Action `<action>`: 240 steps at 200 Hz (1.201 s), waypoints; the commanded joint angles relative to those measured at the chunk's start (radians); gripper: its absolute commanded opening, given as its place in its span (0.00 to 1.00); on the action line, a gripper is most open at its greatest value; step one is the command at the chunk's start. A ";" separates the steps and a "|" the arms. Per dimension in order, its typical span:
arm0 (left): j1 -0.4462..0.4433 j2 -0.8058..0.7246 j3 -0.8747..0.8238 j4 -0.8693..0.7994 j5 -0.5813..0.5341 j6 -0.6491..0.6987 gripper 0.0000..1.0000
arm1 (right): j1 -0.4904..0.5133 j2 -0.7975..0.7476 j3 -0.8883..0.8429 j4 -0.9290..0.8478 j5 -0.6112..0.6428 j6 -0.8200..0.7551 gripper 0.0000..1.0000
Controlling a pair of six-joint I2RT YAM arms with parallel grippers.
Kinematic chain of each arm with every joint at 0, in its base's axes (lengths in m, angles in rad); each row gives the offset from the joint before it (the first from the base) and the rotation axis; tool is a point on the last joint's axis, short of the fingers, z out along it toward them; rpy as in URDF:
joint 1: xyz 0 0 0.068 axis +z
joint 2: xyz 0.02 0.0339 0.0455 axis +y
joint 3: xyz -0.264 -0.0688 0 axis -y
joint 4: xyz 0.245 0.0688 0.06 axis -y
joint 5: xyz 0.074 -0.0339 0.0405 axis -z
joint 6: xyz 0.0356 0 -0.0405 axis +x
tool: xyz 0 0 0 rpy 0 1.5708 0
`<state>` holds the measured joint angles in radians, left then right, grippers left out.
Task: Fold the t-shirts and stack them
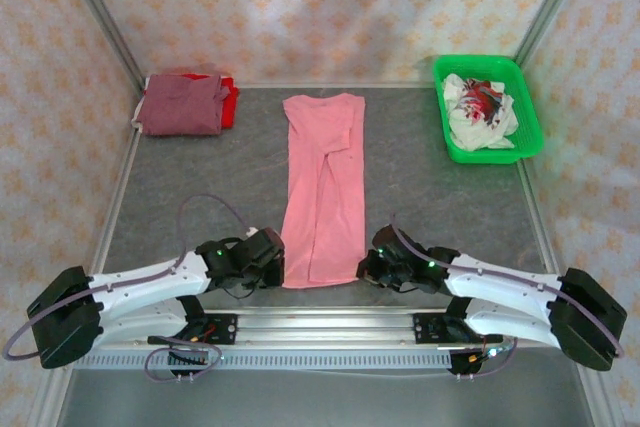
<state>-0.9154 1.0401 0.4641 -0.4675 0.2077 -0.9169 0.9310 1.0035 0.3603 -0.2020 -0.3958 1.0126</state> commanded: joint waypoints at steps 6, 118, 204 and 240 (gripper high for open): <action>0.034 -0.031 0.035 -0.030 -0.039 -0.011 0.00 | -0.031 -0.029 0.062 -0.052 0.065 -0.022 0.00; 0.229 0.015 0.231 -0.114 0.020 0.147 0.00 | -0.153 0.001 0.247 -0.144 0.116 -0.179 0.00; 0.383 0.125 0.413 -0.154 0.028 0.267 0.00 | -0.308 0.090 0.428 -0.201 0.126 -0.336 0.00; 0.436 0.189 0.460 -0.126 0.027 0.316 0.00 | -0.357 0.158 0.474 -0.178 0.117 -0.368 0.00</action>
<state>-0.5087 1.1973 0.8776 -0.5800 0.2546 -0.6621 0.6041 1.1255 0.7921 -0.3744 -0.3065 0.6937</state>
